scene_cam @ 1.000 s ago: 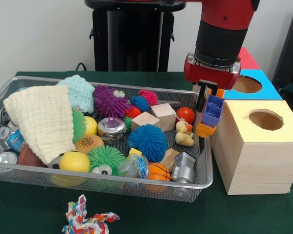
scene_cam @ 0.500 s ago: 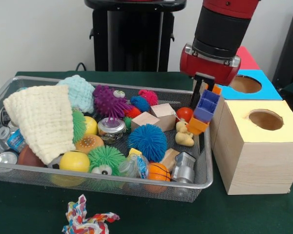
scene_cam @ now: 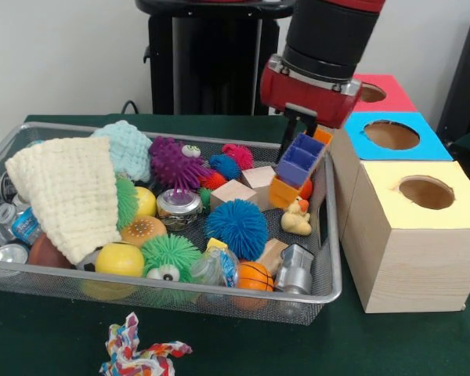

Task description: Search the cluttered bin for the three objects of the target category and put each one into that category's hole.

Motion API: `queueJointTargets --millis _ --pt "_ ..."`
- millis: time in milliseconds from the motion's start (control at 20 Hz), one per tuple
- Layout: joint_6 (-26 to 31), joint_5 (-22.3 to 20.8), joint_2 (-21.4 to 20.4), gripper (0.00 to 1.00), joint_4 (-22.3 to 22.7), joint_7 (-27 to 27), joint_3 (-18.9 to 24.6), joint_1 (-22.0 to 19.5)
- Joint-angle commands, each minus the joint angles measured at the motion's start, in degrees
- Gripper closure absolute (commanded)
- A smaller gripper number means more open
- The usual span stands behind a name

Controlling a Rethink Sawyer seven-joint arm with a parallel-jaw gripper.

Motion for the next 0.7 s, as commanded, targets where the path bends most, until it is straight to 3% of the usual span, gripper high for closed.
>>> queueJointTargets --millis 50,700 --pt "3.93 -0.23 -0.52 1.00 1.16 -11.04 2.31 -6.64" --pt "-5.52 -5.01 4.19 1.00 3.09 -9.92 4.18 -11.67"
